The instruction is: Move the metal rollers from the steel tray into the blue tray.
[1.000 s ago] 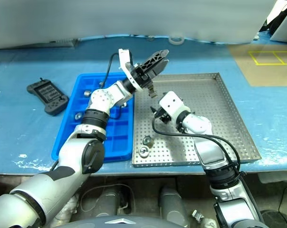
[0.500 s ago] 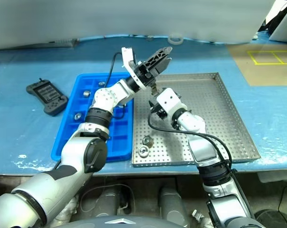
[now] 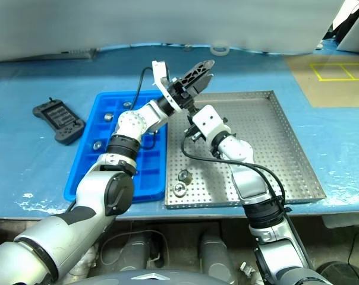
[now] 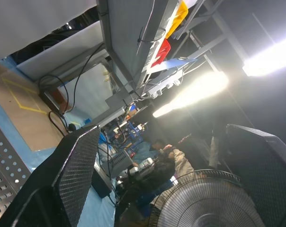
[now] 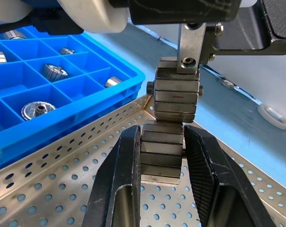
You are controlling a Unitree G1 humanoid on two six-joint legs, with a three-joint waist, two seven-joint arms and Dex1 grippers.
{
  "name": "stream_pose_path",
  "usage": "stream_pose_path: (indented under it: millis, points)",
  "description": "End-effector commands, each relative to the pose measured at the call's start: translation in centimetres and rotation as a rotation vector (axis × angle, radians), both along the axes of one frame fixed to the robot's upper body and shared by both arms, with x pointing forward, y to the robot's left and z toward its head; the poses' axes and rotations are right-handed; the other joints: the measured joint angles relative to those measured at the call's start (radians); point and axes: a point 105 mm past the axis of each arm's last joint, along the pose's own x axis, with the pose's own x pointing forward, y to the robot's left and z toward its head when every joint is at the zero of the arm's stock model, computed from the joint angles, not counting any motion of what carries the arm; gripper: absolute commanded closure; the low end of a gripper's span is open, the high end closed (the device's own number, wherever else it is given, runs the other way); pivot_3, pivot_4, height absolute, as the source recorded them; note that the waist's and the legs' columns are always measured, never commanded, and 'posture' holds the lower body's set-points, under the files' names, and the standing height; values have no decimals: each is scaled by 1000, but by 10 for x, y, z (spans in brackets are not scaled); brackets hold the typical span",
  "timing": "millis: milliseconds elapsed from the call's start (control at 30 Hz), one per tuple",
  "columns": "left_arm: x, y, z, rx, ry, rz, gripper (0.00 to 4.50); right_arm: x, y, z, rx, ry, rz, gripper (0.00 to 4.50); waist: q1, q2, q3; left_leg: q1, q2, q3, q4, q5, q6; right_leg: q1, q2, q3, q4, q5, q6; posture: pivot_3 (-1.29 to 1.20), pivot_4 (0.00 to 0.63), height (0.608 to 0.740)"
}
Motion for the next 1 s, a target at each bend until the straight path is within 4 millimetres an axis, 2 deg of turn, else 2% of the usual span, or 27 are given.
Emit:
stream_pose_path:
  millis: [33,167,367,533,633,767,867,1000]
  points:
    - [-6,8,35,-49,-113,4,12,-1,-3,5,-20,-36,2,3468,0,0,0,0,0,0,0,0,0,0,0,0,0,0,0,-352,150,740]
    - [1,35,54,-69,-167,83,12,-2,-15,-2,-41,-29,-28,3468,-1,0,0,0,0,0,0,0,0,0,0,0,0,0,0,-349,150,740]
    - [22,107,84,-52,-258,311,12,-5,-22,-11,-41,-14,-56,3468,-5,1,2,0,0,0,-2,0,-1,-1,1,0,0,0,0,-347,150,740]
    - [29,132,90,-23,-283,398,12,-4,-20,-16,-44,-9,-58,3468,8,1,2,1,0,1,-3,0,-1,0,0,0,-1,0,0,-336,150,740]
    - [23,116,74,78,-317,340,12,-3,-15,-14,-42,-15,-45,3468,13,1,2,-1,-1,1,-2,-1,0,-1,-1,1,-1,0,0,-321,150,740]
    - [2,72,19,358,-404,151,12,0,-16,-9,-57,-39,-45,3468,17,1,2,-1,-2,2,-2,-1,1,-1,-2,1,-1,0,0,-309,150,740]
    - [-11,67,0,361,-361,42,12,1,-21,-1,-101,-79,-45,3468,17,0,2,-1,-2,3,-2,-1,1,-2,-2,1,0,0,0,-306,150,740]
    - [-13,66,-9,389,-370,30,12,0,-24,4,-135,-105,-41,3468,10,0,2,-1,-1,3,-2,0,0,-2,-1,0,1,0,0,-306,150,740]
